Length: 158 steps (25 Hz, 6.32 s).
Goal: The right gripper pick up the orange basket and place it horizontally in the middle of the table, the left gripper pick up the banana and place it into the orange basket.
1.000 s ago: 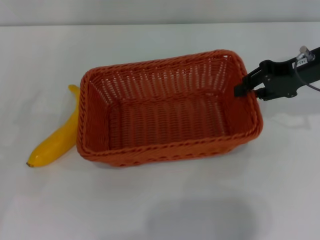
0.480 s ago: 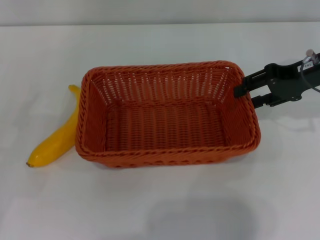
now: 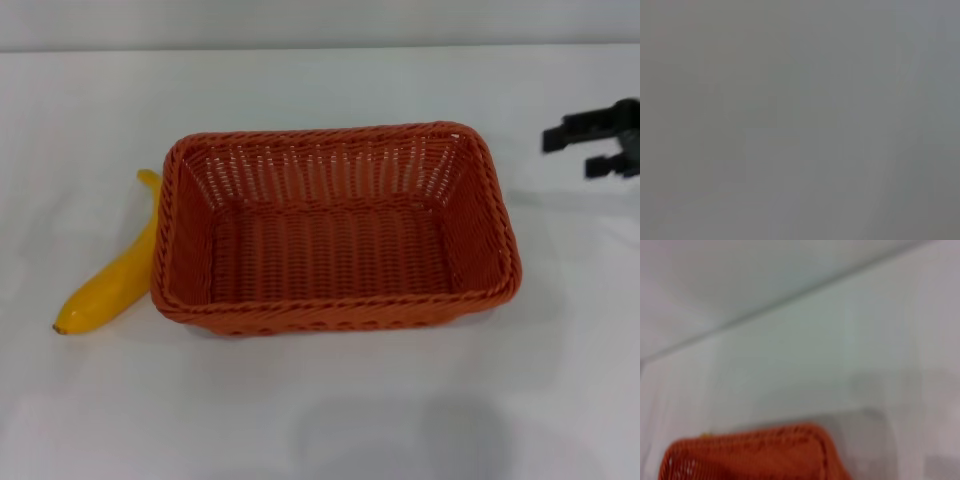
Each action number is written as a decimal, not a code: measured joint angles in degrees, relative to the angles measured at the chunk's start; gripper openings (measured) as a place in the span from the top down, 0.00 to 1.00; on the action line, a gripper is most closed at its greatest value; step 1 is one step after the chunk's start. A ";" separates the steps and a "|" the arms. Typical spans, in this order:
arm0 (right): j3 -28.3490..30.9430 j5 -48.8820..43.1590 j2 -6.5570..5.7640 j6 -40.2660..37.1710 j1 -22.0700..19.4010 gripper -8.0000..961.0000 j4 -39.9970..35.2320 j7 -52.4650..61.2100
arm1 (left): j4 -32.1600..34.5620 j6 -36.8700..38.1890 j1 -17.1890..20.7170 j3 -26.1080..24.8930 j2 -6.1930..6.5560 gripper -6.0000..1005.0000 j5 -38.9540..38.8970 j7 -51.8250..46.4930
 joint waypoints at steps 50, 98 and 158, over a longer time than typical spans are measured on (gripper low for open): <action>11.16 47.95 2.43 8.59 -22.01 0.11 10.57 -81.44 | -14.05 -5.15 -48.39 0.18 -0.74 0.22 103.60 -45.69; 11.46 47.97 2.42 8.53 -21.03 0.10 12.22 -81.80 | -19.45 21.17 -50.30 0.18 7.69 0.47 74.75 -39.75; 20.90 56.19 2.34 0.24 -22.75 0.11 28.49 -108.41 | -19.28 7.80 -17.25 0.09 -5.58 0.13 12.40 -11.02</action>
